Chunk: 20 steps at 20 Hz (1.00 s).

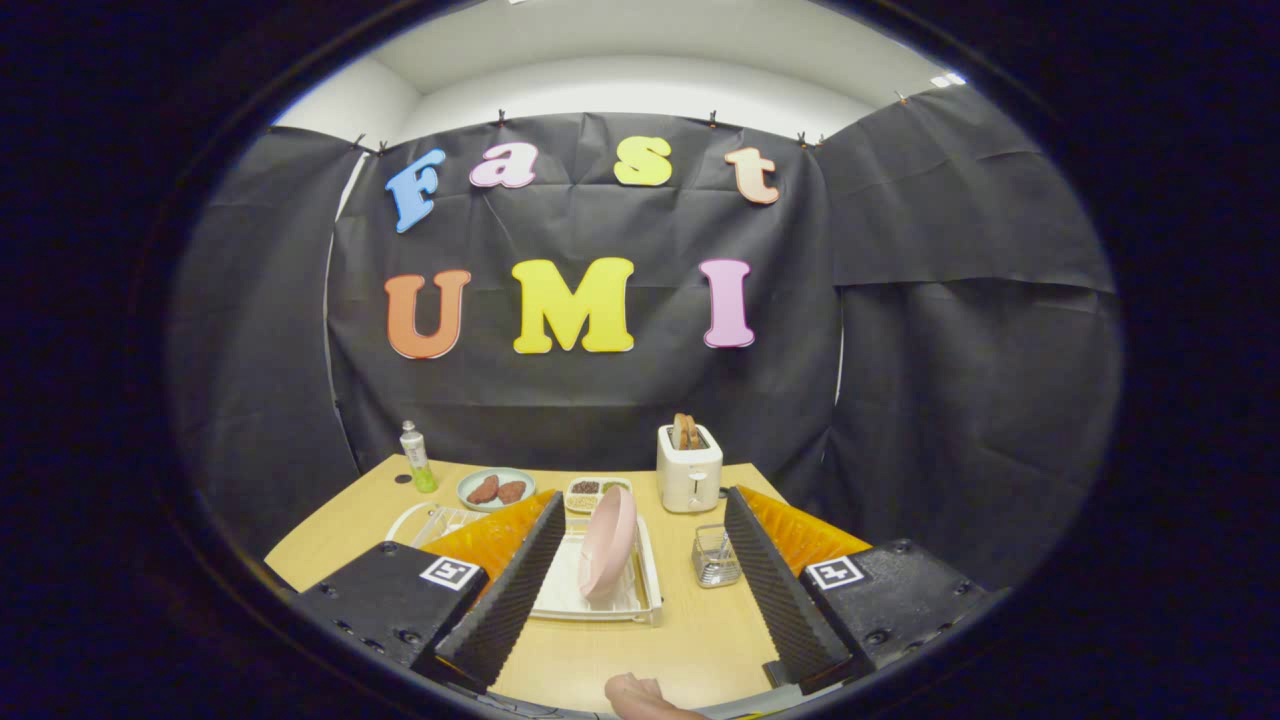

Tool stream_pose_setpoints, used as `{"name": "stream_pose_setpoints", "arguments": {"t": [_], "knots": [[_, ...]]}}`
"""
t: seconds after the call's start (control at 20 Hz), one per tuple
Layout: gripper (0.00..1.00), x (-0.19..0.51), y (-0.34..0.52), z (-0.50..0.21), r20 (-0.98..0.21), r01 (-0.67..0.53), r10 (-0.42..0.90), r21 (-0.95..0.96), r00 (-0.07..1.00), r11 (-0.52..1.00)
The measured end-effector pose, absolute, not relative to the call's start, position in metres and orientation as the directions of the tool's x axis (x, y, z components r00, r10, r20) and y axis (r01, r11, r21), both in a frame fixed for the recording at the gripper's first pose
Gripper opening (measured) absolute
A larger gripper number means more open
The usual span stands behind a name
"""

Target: Take the plate from the dish rack, then take the spoon from the basket and place it into the plate.

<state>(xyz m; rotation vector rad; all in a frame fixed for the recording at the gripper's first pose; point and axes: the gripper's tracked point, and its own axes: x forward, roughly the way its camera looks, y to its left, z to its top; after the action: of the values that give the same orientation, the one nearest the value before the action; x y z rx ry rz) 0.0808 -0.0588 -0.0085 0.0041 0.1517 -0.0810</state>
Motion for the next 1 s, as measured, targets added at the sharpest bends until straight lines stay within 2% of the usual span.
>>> {"name": "stream_pose_setpoints", "arguments": {"t": [0.3,0.55,0.65,0.8,0.9,1.0], "knots": [[1.0,0.173,-0.06,-0.035,-0.397,0.036,-0.053,-0.05,0.916,0.998],[1.0,0.244,-0.048,-0.071,-0.63,0.037,-0.072,-0.068,0.773,0.997],[1.0,0.265,-0.044,-0.083,-0.708,0.031,-0.12,-0.138,0.696,0.99],[0.99,0.29,-0.048,-0.089,-0.758,0.025,-0.228,-0.27,0.611,0.963],[0.88,0.297,-0.059,-0.085,-0.757,0.043,-0.318,-0.359,0.571,0.933],[0.77,0.306,-0.057,-0.089,-0.779,0.026,-0.352,-0.398,0.519,0.917]]}}
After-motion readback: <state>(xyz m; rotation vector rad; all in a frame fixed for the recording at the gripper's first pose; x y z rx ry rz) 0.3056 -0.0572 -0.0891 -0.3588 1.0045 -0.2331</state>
